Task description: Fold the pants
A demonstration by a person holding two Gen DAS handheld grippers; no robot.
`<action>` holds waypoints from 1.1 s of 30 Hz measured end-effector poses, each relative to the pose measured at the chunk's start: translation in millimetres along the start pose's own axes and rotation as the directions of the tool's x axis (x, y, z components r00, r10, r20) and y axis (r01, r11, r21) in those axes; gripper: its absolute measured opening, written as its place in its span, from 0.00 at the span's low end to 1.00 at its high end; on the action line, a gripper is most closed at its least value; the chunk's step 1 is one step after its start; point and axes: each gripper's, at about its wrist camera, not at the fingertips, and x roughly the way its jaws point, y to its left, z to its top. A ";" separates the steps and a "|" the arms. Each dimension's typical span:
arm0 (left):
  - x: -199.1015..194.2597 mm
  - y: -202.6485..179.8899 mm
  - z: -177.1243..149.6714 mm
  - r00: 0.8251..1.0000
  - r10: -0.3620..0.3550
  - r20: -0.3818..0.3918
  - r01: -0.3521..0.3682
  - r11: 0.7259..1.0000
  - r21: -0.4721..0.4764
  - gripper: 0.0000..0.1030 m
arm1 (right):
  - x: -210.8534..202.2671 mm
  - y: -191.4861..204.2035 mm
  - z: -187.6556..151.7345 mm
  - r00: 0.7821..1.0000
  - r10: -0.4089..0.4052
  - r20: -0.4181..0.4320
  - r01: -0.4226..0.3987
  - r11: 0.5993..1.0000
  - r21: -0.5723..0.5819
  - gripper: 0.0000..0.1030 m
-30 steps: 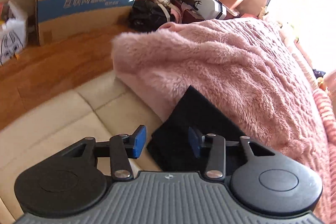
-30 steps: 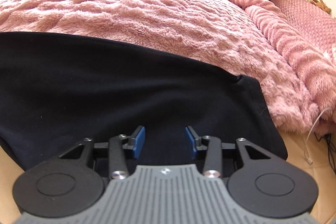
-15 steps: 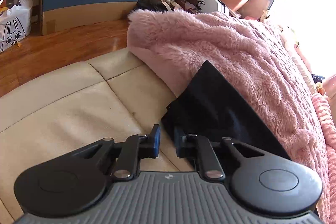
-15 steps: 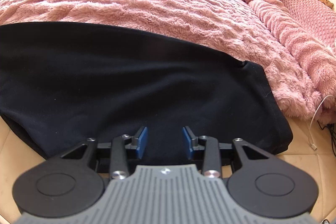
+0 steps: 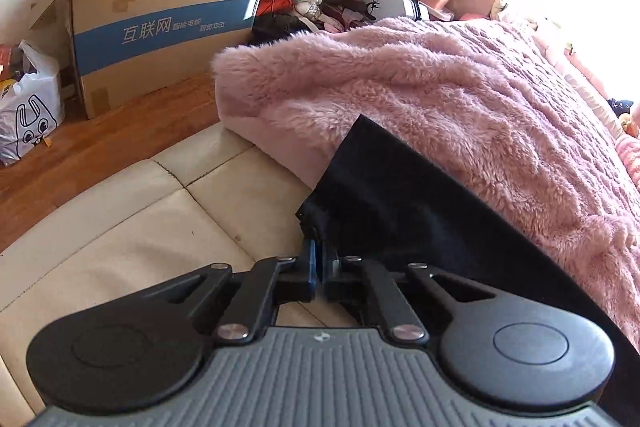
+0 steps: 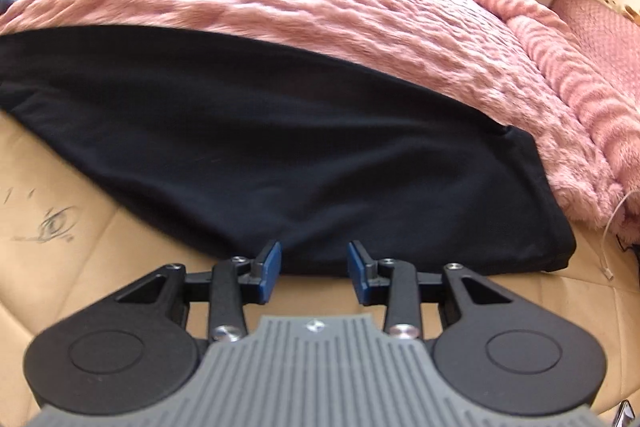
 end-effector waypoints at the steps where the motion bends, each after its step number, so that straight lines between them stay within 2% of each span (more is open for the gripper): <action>1: 0.7 0.0 0.3 1.000 0.002 -0.001 -0.002 1.000 0.000 0.02 | -2.8 10.5 -1.5 1.000 -0.006 0.008 0.006 1.000 -0.021 0.31; 6: 2.0 -2.3 2.3 1.000 0.017 -0.012 -0.017 1.000 0.002 0.02 | 1.9 55.4 4.3 0.998 -0.054 0.025 0.057 0.988 -0.141 0.30; 7: 1.8 -1.9 2.4 1.000 0.019 -0.015 -0.019 1.000 0.002 0.02 | 6.7 60.4 6.8 0.997 -0.080 0.016 0.082 0.984 -0.157 0.25; 9: 1.8 -2.0 3.2 1.000 0.021 -0.019 -0.021 1.000 0.000 0.02 | 17.8 65.8 10.1 0.992 -0.123 -0.024 0.116 0.973 -0.199 0.00; 13: 0.8 -1.3 5.4 1.000 0.022 -0.021 -0.022 1.000 0.016 0.02 | 1.1 41.9 12.0 0.996 -0.092 0.009 0.092 0.982 -0.167 0.00; 18: 3.7 8.9 -0.8 0.999 0.023 -0.040 -0.023 1.000 -0.005 0.02 | 13.9 34.0 -2.2 0.996 -0.053 -0.078 0.038 0.983 -0.182 0.00; 20: 1.3 14.5 -3.7 0.999 0.013 -0.044 -0.014 1.000 -0.017 0.02 | 22.6 32.6 -5.8 0.994 -0.042 -0.106 0.027 0.989 -0.143 0.00; 24: -5.4 30.6 -0.3 0.996 -0.028 -0.090 0.024 0.999 -0.046 0.02 | 25.9 35.7 -6.4 0.992 -0.041 -0.118 0.024 0.989 -0.148 0.00; 25: -9.1 35.2 0.2 0.996 0.003 -0.087 -0.008 0.999 -0.048 0.02 | 25.7 33.7 -6.1 0.992 -0.035 -0.122 0.018 0.990 -0.138 0.00; 27: -17.7 47.8 1.0 0.996 0.020 -0.083 -0.027 0.996 -0.082 0.04 | 25.0 29.5 -5.3 0.991 -0.018 -0.129 0.003 0.994 -0.113 0.00; 29: -23.7 58.8 0.3 0.995 -0.031 -0.095 0.016 0.988 -0.152 0.06 | 24.6 28.7 -5.2 0.992 -0.007 -0.129 -0.008 0.993 -0.118 0.00; 30: -28.0 61.8 -1.0 0.995 -0.051 -0.086 0.035 0.982 -0.183 0.09 | 23.5 28.9 -4.9 0.992 -0.003 -0.125 -0.013 0.992 -0.123 0.01; 31: -31.0 62.2 -1.8 0.995 -0.067 -0.076 0.050 0.978 -0.205 0.21 | 21.8 29.2 -4.1 0.993 0.000 -0.120 -0.016 0.992 -0.126 0.05; 32: -32.5 61.3 -3.2 0.994 -0.083 -0.069 0.065 0.972 -0.226 0.39 | 19.2 28.6 -3.0 0.994 0.002 -0.114 -0.016 0.992 -0.125 0.13; 33: -32.7 60.0 -4.9 0.993 -0.101 -0.065 0.081 0.964 -0.253 0.48 | 14.6 27.0 -1.9 0.995 0.011 -0.103 -0.023 0.993 -0.115 0.19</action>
